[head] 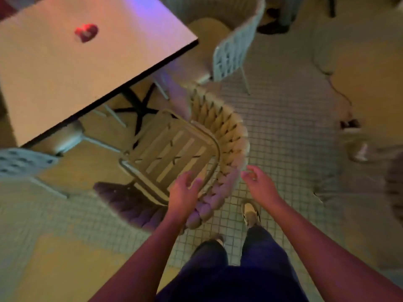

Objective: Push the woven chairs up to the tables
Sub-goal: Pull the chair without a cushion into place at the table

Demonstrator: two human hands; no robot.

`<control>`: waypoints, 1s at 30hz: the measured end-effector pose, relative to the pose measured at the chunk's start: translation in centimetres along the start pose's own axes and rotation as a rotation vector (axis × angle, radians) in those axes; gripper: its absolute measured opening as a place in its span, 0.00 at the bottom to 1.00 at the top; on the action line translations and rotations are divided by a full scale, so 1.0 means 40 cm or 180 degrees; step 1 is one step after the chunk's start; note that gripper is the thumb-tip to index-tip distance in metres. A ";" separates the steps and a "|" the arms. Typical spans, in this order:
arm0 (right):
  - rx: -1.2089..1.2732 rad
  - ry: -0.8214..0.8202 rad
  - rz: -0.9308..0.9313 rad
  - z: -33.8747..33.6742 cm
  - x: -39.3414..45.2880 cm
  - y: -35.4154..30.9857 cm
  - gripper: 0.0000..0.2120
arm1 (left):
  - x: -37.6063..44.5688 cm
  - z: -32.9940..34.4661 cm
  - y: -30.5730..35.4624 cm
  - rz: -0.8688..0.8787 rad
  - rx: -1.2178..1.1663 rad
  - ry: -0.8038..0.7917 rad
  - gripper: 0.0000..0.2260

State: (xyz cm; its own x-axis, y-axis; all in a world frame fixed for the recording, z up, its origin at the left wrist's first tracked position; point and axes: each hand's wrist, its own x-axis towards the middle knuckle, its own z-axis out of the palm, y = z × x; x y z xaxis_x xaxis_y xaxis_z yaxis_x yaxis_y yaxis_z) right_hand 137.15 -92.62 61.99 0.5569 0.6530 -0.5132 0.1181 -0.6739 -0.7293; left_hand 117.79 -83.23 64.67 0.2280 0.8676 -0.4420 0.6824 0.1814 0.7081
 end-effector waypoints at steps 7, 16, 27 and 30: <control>-0.0571 -0.0264 -0.0661 -0.062 0.168 -0.070 0.19 | -0.053 0.047 -0.036 -0.1020 -0.0660 0.1020 0.19; -0.1060 -0.0776 -0.0992 0.025 0.314 -0.163 0.22 | -0.046 0.010 -0.168 -0.1999 -0.1397 0.2229 0.16; -0.1966 -0.0564 -0.0938 -0.029 0.617 -0.260 0.28 | 0.068 -0.148 -0.402 -0.2385 -0.0845 0.2335 0.23; -0.2041 -0.0770 -0.1108 -0.006 0.710 -0.278 0.27 | 0.117 -0.158 -0.464 -0.2478 -0.0983 0.2341 0.23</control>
State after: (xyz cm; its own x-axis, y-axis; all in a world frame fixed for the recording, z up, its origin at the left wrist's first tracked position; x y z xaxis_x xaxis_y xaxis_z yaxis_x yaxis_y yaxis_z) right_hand 151.85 -66.66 55.62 0.2135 0.8720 -0.4406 0.7484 -0.4358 -0.4999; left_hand 101.82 -79.60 52.93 -0.7236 0.5114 -0.4636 0.2346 0.8139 0.5316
